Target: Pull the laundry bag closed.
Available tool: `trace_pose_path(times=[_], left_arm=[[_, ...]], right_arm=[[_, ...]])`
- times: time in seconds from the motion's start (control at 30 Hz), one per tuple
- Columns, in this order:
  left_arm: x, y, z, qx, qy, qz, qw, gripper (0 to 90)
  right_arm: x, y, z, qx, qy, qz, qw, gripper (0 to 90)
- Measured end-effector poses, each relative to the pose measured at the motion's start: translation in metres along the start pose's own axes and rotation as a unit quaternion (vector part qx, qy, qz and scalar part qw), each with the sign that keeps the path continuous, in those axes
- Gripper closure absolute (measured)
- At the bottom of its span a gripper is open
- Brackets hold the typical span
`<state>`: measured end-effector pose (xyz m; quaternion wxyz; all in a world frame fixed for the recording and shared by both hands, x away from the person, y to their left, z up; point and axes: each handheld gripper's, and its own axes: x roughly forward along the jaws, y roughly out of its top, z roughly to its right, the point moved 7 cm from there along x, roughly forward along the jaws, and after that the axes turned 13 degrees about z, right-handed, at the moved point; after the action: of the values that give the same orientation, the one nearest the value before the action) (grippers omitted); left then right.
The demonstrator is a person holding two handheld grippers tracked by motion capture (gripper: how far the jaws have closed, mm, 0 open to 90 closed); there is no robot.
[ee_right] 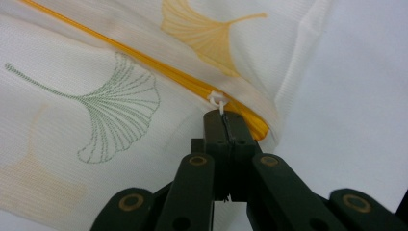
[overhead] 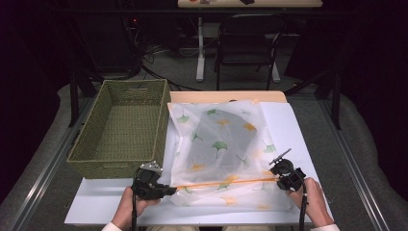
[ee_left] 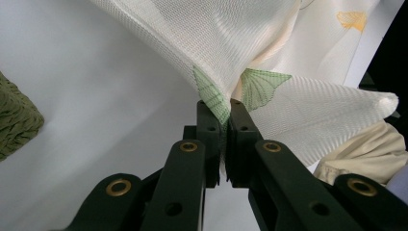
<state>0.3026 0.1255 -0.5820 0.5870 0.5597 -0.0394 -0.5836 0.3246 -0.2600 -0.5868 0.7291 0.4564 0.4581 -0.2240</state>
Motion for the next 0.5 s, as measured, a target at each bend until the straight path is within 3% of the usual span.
trace_pose_path(times=[0.2, 0.5], left_arm=[[-0.002, 0.001, -0.001, -0.005, -0.002, 0.005, 1.0000, 86.7], [-0.002, 0.001, -0.001, -0.002, -0.003, 0.006, 1.0000, 86.7]], right_arm=[[0.000, -0.008, 0.011, 0.004, -0.019, -0.004, 0.9998, 90.0], [0.000, -0.011, 0.017, 0.006, -0.023, -0.001, 0.9997, 89.9]])
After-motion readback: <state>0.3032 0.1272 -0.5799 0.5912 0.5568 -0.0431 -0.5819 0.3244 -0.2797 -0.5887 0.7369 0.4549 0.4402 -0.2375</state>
